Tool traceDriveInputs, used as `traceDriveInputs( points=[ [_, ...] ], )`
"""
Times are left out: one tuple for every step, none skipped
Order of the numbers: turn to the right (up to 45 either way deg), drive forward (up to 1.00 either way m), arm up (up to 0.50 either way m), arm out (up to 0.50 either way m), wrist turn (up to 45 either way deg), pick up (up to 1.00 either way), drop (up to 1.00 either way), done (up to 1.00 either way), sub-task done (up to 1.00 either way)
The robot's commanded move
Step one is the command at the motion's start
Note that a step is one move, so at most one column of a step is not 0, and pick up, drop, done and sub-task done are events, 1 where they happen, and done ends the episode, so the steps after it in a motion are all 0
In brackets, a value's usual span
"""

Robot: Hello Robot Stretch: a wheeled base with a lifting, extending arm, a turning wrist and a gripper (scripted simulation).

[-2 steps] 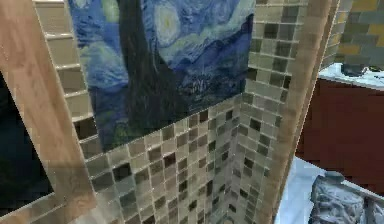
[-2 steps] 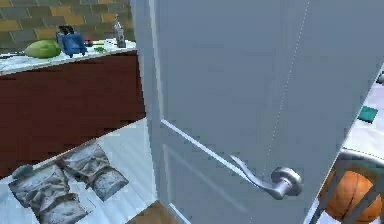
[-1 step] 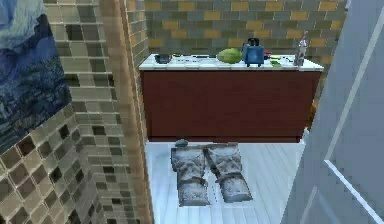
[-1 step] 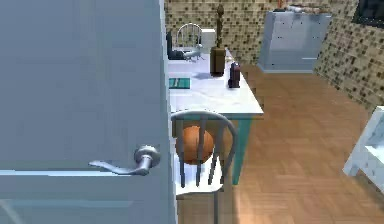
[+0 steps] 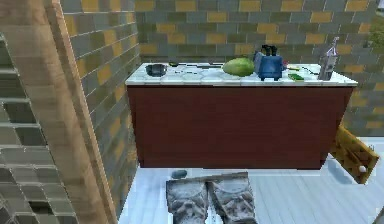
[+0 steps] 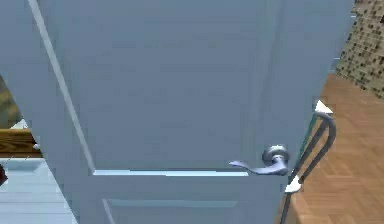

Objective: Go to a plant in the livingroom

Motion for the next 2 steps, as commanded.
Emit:
traceDriveInputs(
  points=[
    [30.0,0.0,0.0,0.0,0.0,0.0,0.0,0.0,0.0],
    [0.0,0.85,0.0,0.0,0.0,0.0,0.0,0.0,0.0]
  ],
)
